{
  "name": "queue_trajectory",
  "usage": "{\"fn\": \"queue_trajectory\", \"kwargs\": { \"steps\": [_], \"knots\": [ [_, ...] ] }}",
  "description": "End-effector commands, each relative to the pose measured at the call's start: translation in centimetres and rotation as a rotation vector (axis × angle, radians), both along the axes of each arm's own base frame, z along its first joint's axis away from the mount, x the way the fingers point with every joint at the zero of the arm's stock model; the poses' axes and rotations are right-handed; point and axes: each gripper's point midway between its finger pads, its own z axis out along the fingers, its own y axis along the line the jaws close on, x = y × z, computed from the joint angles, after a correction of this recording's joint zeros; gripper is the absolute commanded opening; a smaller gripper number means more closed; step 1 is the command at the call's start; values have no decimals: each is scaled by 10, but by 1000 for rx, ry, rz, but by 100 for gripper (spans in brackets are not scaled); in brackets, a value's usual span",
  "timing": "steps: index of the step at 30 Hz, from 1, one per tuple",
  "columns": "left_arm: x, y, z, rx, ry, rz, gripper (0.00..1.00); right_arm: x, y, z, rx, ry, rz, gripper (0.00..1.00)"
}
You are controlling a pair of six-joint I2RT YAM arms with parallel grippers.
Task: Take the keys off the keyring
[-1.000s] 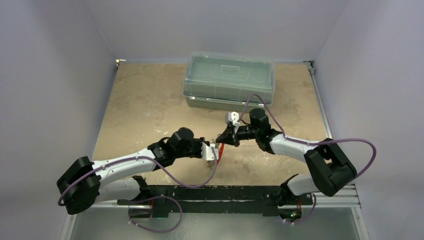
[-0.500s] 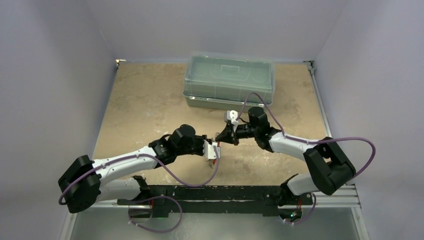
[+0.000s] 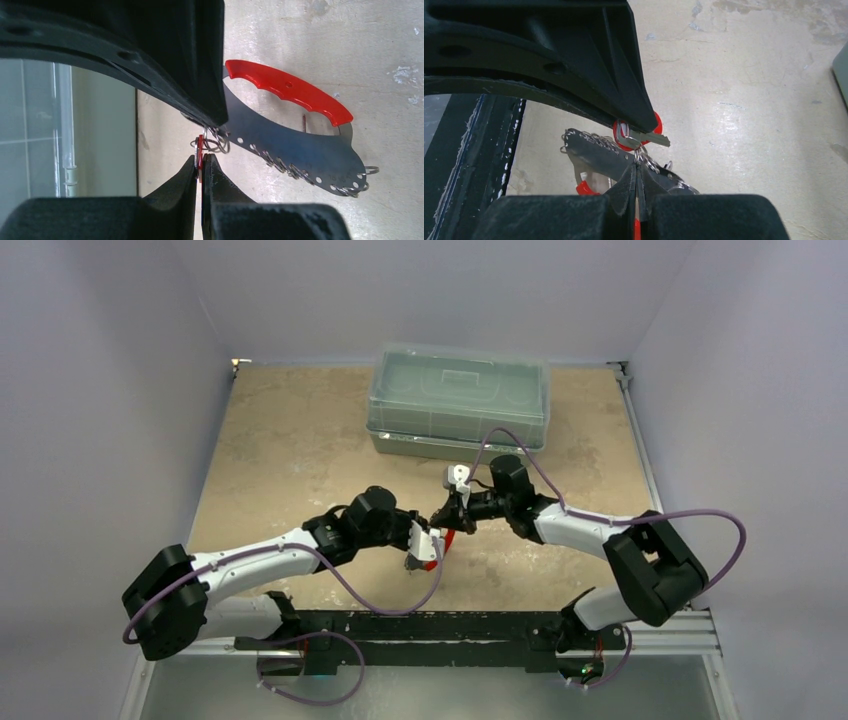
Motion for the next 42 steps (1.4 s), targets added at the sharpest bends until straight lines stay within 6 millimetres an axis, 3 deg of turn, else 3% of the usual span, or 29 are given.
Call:
{"fn": "queue_trajectory", "kwargs": {
  "steps": [1, 7, 14, 18, 22, 27, 36, 42],
  "knots": [
    [13, -30, 59, -139, -143, -57, 0, 4, 6, -2, -21, -11, 5, 0],
    [8, -28, 62, -126, -206, -114, 0, -6, 10, 6, 16, 19, 66, 0],
    [6, -18, 52, -77, -277, -147, 0, -26, 11, 21, 70, 43, 199, 1],
    [4, -13, 50, -75, -310, -157, 0, -29, 5, 27, 74, 19, 225, 26],
    [3, -11, 50, -80, -306, -154, 0, -27, -3, 29, 77, -18, 214, 33],
    [4, -11, 53, -108, -287, -139, 0, -25, -7, 25, 72, -59, 206, 34],
    [5, -15, 57, -137, -245, -128, 0, -17, -1, 36, 120, -77, 166, 37],
    [6, -16, 58, -153, -215, -112, 0, -15, -1, 35, 129, -92, 157, 32]
  ]
}}
